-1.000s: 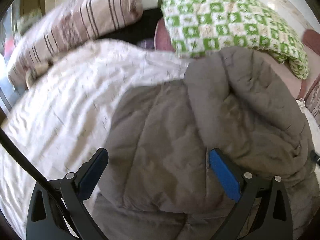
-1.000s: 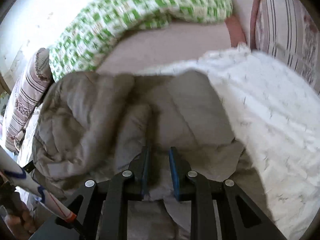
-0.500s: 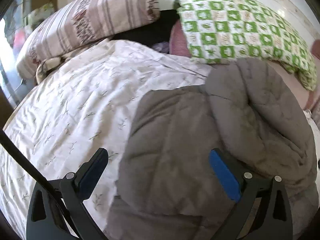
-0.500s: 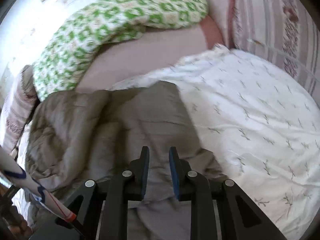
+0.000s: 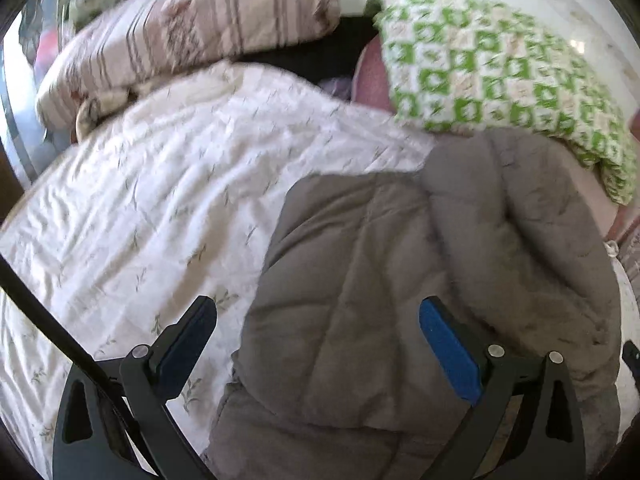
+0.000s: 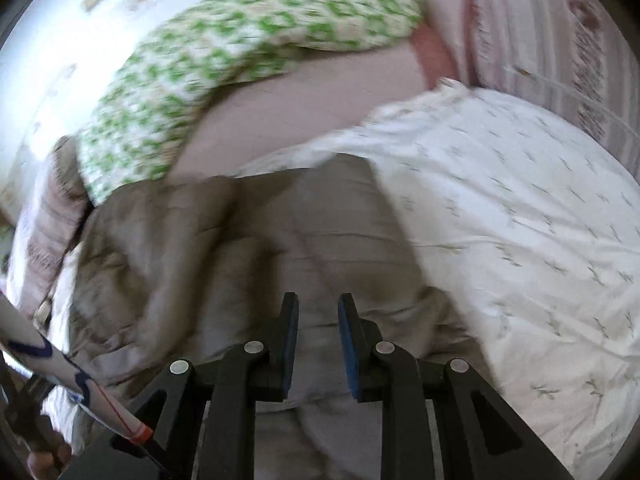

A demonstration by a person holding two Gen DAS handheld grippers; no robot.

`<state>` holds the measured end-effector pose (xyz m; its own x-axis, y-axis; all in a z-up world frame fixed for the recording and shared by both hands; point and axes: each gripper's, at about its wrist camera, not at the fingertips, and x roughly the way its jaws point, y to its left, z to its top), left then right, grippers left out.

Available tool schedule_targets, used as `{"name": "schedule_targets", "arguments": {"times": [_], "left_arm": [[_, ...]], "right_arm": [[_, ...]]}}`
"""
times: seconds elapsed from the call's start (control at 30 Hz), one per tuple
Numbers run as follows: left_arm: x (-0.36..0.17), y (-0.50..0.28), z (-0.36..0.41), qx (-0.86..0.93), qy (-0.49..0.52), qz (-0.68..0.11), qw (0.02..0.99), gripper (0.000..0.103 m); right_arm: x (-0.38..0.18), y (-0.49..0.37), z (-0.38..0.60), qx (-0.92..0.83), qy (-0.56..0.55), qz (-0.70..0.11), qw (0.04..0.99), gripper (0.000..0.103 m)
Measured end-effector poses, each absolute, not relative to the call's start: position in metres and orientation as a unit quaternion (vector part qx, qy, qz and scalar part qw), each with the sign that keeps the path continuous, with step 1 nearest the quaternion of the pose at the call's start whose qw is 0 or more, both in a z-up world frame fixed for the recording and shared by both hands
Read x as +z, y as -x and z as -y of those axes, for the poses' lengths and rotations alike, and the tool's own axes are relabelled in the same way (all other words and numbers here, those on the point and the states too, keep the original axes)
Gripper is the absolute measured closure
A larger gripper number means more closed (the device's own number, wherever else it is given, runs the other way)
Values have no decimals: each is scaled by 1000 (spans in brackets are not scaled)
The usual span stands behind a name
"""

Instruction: Fold large clothes

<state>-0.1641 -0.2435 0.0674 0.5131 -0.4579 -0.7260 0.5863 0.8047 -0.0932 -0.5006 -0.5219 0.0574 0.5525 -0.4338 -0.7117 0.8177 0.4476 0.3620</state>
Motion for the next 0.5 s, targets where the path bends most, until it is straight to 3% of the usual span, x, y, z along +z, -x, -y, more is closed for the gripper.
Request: {"name": "schedule_targets", "arguments": {"times": [0.23, 0.5], "left_arm": [[69, 212, 270, -352, -138, -339, 862, 2], [43, 231, 291, -349, -205, -328, 854, 2]], "right_arm": [[65, 455, 481, -323, -282, -289, 856, 81], [35, 441, 482, -320, -293, -336, 836, 80]]}}
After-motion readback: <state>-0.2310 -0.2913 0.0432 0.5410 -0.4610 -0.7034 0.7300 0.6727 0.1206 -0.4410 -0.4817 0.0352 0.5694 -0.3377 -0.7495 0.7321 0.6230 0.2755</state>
